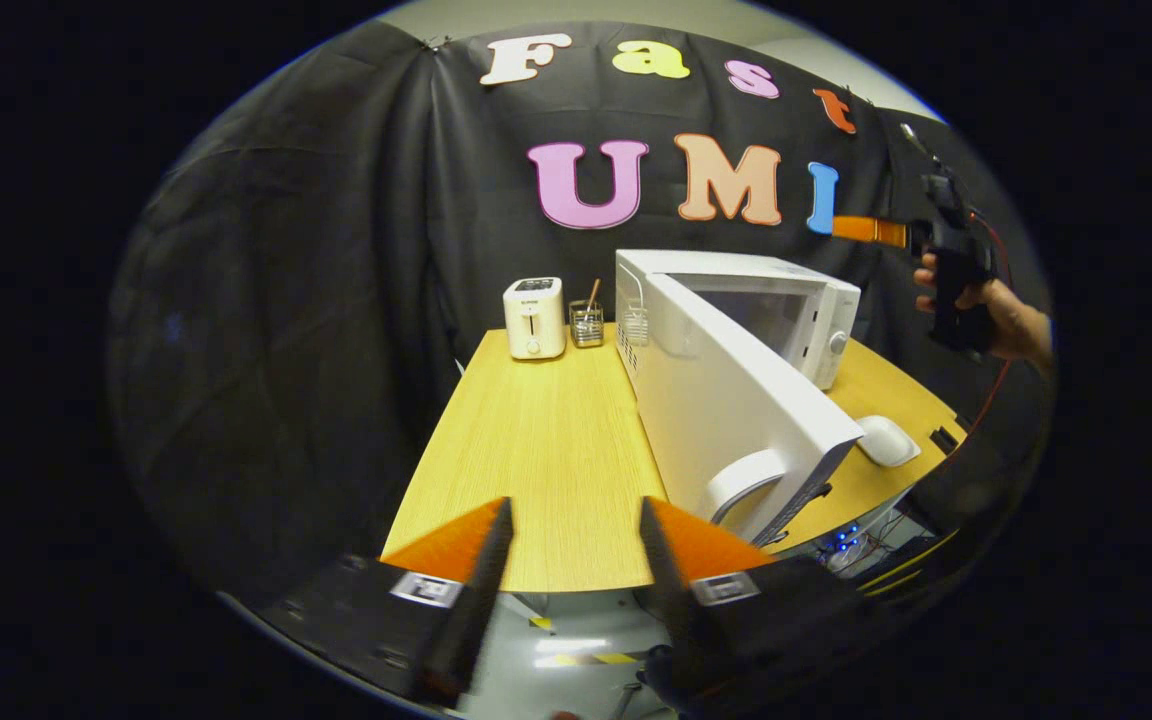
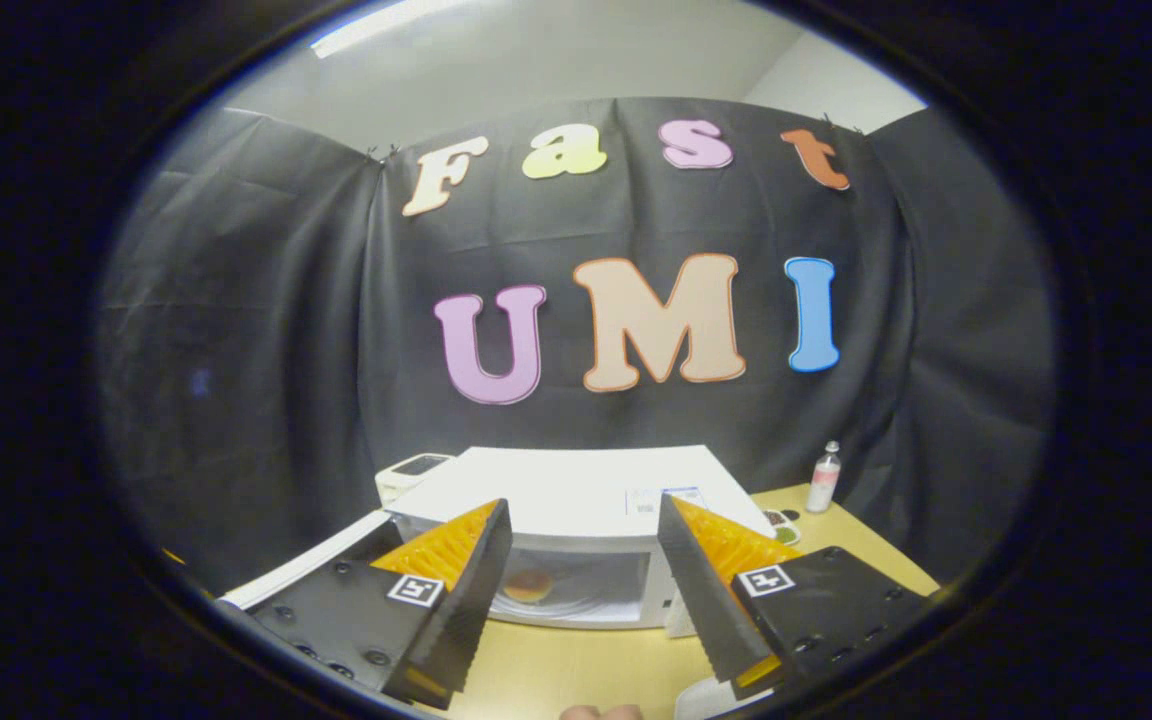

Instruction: Open the microwave oven with the left hand, put the food in, and close the microwave oven.

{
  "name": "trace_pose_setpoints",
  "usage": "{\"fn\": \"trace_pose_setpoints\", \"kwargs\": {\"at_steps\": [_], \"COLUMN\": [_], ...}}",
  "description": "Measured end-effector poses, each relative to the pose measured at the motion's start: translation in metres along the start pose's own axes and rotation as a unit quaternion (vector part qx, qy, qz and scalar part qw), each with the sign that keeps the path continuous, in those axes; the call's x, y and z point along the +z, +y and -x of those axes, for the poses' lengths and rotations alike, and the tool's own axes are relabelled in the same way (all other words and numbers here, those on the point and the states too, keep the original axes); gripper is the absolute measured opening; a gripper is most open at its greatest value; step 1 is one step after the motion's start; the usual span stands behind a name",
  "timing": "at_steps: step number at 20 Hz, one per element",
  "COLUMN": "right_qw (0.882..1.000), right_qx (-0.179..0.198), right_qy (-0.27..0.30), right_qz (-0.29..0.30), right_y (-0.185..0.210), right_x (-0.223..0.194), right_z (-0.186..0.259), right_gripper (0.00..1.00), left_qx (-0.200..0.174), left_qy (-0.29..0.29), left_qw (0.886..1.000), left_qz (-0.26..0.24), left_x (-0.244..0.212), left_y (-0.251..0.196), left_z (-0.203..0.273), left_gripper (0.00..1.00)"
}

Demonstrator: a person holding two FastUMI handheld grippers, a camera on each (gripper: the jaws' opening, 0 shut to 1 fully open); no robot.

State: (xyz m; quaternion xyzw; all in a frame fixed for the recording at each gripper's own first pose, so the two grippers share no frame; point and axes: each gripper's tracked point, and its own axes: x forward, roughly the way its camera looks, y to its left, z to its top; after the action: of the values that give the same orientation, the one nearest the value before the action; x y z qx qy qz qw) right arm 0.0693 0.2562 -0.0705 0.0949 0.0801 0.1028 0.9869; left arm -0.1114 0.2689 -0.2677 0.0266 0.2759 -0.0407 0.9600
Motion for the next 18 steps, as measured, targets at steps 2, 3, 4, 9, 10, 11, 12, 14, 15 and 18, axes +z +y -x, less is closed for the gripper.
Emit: {"fn": "trace_pose_setpoints", "kwargs": {"at_steps": [2, 3, 4, 9, 10, 11, 12, 14, 15, 18], "right_qw": [1.000, 1.000, 1.000, 0.999, 0.999, 0.999, 0.999, 0.999, 0.999, 0.999], "right_qx": [-0.009, -0.009, -0.010, -0.012, -0.010, -0.009, -0.005, -0.002, 0.000, 0.008], "right_qy": [-0.007, -0.011, -0.012, -0.023, -0.025, -0.027, -0.031, -0.033, -0.032, -0.042], "right_qz": [0.015, 0.023, 0.027, 0.025, 0.027, 0.027, 0.023, 0.014, 0.011, 0.020], "right_y": [-0.008, -0.009, -0.011, -0.030, -0.036, -0.041, -0.047, -0.060, -0.067, -0.086], "right_x": [0.012, 0.017, 0.021, 0.038, 0.042, 0.044, 0.048, 0.049, 0.049, 0.059], "right_z": [0.008, 0.013, 0.016, 0.020, 0.018, 0.018, 0.018, 0.013, 0.013, 0.016], "right_gripper": [0.80, 0.80, 0.80, 0.80, 0.80, 0.80, 0.80, 0.80, 0.80, 0.80], "left_qx": [0.032, 0.015, 0.004, -0.029, -0.016, -0.018, -0.021, -0.022, -0.021, -0.012], "left_qy": [-0.011, -0.009, -0.003, 0.022, 0.017, 0.015, 0.017, 0.023, 0.027, 0.027], "left_qw": [0.999, 1.000, 1.000, 0.999, 0.999, 0.999, 0.999, 0.999, 0.999, 0.999], "left_qz": [-0.001, 0.008, 0.015, -0.010, -0.022, -0.025, -0.020, -0.013, -0.017, -0.024], "left_x": [0.002, 0.003, -0.003, -0.016, -0.011, -0.007, -0.006, -0.004, -0.003, 0.005], "left_y": [0.012, -0.001, -0.009, -0.057, -0.057, -0.067, -0.075, -0.092, -0.101, -0.128], "left_z": [-0.009, -0.014, -0.020, -0.047, -0.052, -0.056, -0.055, -0.059, -0.060, -0.068], "left_gripper": [0.00, 0.00, 0.00, 0.00, 0.00, 0.00, 0.00, 0.00, 0.00, 0.00]}}
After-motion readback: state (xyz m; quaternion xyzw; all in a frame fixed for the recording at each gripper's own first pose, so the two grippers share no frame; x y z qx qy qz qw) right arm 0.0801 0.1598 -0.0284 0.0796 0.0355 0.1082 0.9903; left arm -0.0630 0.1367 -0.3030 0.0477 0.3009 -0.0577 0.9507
